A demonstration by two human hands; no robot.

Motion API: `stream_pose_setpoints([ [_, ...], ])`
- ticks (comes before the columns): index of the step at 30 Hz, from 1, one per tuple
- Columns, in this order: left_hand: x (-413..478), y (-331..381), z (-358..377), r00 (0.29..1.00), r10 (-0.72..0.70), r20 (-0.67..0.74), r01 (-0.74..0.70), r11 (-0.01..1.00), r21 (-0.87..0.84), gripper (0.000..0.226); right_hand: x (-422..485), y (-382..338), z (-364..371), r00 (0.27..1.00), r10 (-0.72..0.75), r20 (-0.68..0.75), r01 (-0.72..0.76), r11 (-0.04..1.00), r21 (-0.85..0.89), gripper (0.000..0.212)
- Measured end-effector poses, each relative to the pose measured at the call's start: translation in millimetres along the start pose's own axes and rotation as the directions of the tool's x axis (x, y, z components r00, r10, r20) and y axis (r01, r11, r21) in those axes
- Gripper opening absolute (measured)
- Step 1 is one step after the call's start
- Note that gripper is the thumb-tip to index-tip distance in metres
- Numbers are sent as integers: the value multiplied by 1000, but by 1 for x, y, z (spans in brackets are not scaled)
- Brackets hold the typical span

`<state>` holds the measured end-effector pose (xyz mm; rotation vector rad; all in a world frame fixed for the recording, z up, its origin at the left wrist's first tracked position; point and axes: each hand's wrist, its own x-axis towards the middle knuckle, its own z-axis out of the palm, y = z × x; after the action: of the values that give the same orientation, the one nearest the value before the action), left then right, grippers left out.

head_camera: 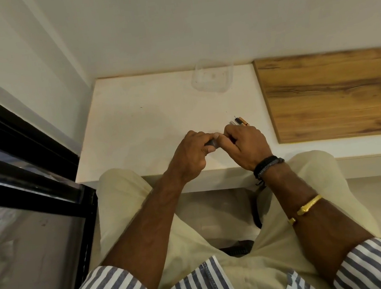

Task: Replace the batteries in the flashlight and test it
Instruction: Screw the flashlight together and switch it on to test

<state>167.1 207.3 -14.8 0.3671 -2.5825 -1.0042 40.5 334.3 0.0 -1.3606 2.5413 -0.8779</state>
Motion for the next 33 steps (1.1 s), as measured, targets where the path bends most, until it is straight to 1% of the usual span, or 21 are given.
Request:
stream_pose_setpoints([
  [4,1,0,1,1000,-30,2,30,1000,8,27,0,-5,5,997,65,-28,-66,998,-15,72],
  [8,2,3,4,999,-31,-30,32,999,34,18,2,-7,12,982,146,-120,-147,989,6,61],
  [10,2,2,6,998,-53,-30,55,996,70,19,-1,-5,17,976,179,-125,-169,982,84,55],
  [12,2,1,7,995,-73,-73,79,994,75,21,-5,-6,21,963,252,-96,-215,932,291,42],
  [13,2,0,7,992,-72,-104,79,995,66,21,-6,-8,22,953,296,-60,-247,879,408,34],
  [15,2,-1,5,988,-38,-148,47,997,53,21,-8,-13,23,941,339,4,-289,794,534,22],
  [17,3,-2,5,984,-23,-179,34,998,56,22,-7,-17,25,930,366,41,-303,700,647,21],
  [19,3,0,4,974,-50,-219,60,998,37,26,-5,-20,26,905,418,82,-322,546,773,23],
  [20,3,1,4,968,-79,-238,81,997,-5,30,-4,-22,26,889,443,116,-330,445,832,24],
  [21,4,3,4,960,-126,-252,111,991,-70,34,-4,-23,26,871,462,164,-334,314,889,25],
  [23,8,8,2,930,-253,-266,196,955,-222,40,0,-22,24,827,483,286,-323,-6,946,22],
  [24,9,10,1,905,-338,-259,246,911,-331,42,2,-21,23,804,487,342,-305,-156,939,21],
  [25,11,12,-1,873,-435,-221,292,829,-477,45,4,-20,21,782,488,388,-278,-284,918,20],
  [26,12,14,-3,837,-527,-151,327,701,-633,51,7,-20,19,764,487,424,-242,-392,887,20],
  [27,14,15,-5,797,-601,-65,349,545,-762,58,10,-20,17,750,484,450,-201,-481,853,21],
  [29,16,14,-9,721,-688,86,331,232,-914,72,14,-17,14,745,473,470,-125,-593,796,25],
  [30,15,12,-10,697,-703,139,300,110,-948,78,15,-16,12,756,458,468,-100,-626,773,26],
  [31,14,10,-11,687,-705,178,268,18,-963,83,15,-16,11,772,436,462,-84,-651,754,24],
  [33,12,8,-13,691,-686,227,224,-95,-970,90,13,-17,10,809,394,437,-49,-695,717,16],
])
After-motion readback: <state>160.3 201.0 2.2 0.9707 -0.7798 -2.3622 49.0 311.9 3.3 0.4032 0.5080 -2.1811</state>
